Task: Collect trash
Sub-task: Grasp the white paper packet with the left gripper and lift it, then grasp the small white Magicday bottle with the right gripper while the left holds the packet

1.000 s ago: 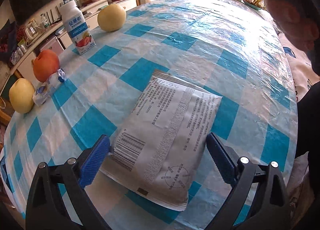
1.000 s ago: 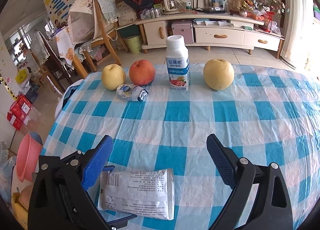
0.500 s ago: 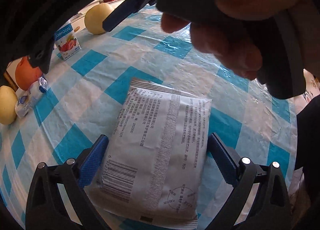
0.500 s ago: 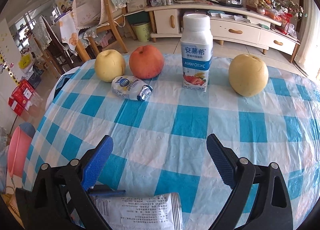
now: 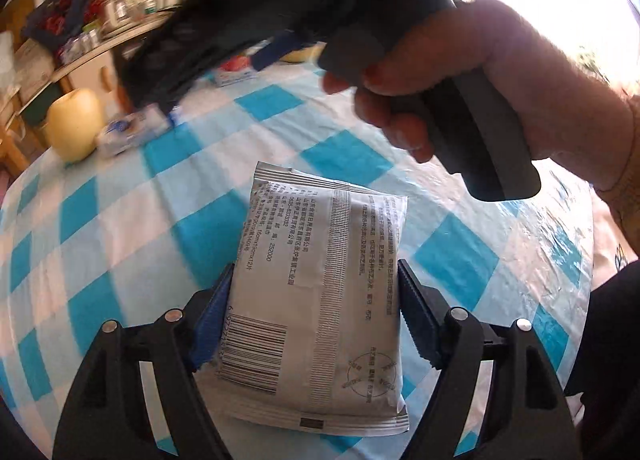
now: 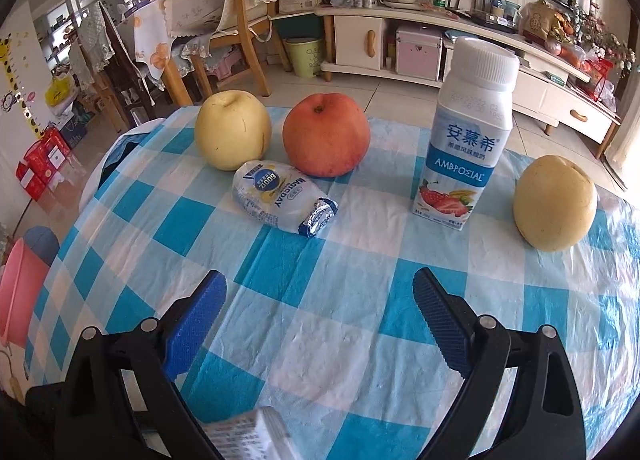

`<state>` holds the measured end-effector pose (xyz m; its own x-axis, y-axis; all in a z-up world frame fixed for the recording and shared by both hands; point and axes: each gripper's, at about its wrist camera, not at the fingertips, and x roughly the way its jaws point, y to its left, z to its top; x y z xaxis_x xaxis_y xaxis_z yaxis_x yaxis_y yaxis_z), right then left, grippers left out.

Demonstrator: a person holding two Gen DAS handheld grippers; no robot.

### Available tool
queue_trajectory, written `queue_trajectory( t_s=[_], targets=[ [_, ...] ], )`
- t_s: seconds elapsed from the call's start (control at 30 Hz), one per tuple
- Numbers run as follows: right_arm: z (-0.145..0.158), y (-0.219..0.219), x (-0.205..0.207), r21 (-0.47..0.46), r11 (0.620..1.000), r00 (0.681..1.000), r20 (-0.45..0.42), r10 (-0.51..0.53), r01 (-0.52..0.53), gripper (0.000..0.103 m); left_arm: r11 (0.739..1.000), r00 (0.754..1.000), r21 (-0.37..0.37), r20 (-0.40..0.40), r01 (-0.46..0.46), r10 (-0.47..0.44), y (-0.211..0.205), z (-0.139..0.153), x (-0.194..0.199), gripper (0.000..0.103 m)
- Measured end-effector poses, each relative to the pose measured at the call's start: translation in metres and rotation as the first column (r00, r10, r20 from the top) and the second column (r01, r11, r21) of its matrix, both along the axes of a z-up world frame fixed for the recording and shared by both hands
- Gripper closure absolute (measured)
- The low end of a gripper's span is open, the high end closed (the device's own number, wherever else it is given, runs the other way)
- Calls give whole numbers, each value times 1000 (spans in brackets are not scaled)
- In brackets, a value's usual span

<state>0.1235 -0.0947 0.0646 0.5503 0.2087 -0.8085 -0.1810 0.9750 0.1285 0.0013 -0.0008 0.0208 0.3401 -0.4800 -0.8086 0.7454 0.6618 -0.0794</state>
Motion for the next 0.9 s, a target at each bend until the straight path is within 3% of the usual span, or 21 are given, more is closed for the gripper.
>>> queue_trajectory(
  t_s=[0.17, 0.3, 0.43, 0.53, 0.73, 0.8, 0.9],
  targets=[
    [-10, 22, 13, -65, 996, 998, 5, 62, -61, 9, 990, 990, -13, -5, -143, 143, 48, 12, 17, 26],
    [-15, 38, 27, -121, 988, 994, 34, 101, -97, 9, 951, 952, -45, -4, -306, 306, 92, 20, 32, 26],
    [-25, 41, 42, -98, 991, 996, 29, 90, -87, 9, 904, 907, -81, 0, -420, 421, 117, 24, 52, 26],
    [-32, 40, 50, -91, 993, 997, 23, 74, -72, 9, 888, 890, -87, 17, -452, 455, 121, 25, 56, 26],
    [-43, 39, 63, -83, 995, 998, 23, 58, -56, 10, 878, 881, -88, 17, -470, 473, 122, 25, 60, 26],
    [-46, 39, 67, -80, 995, 998, 19, 57, -55, 18, 874, 877, -90, 13, -478, 481, 124, 24, 57, 26],
    [-46, 45, 67, -85, 993, 996, 27, 80, -77, 23, 864, 868, -99, 0, -494, 497, 127, 24, 57, 26]
  ],
)
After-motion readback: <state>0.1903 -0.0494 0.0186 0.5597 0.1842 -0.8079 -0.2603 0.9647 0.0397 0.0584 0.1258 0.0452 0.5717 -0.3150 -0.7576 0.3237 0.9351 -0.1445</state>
